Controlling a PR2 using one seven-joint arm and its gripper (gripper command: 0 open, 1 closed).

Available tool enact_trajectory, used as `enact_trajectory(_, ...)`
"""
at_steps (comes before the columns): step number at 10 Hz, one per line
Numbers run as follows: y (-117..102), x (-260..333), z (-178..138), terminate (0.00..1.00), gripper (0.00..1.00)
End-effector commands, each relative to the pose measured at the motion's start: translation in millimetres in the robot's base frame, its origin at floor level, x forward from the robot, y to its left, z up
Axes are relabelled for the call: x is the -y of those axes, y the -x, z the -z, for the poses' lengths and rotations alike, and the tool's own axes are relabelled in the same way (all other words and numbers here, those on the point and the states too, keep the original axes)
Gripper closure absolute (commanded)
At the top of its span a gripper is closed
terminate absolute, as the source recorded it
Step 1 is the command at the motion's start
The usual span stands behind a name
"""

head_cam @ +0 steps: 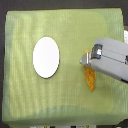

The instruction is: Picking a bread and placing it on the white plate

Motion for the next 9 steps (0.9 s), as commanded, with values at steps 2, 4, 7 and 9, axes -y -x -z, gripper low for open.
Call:
enact_trajectory(2,-1.0,-2.5,22.1,0.0,0.0)
enact_trajectory(4,-6.2,-2.4,23.7,0.0,0.0)
enact_trajectory(7,0.2,10.6,16.1,0.0,1.0)
enact_trajectory(9,-3.5,11.0,12.5,0.0,1.0)
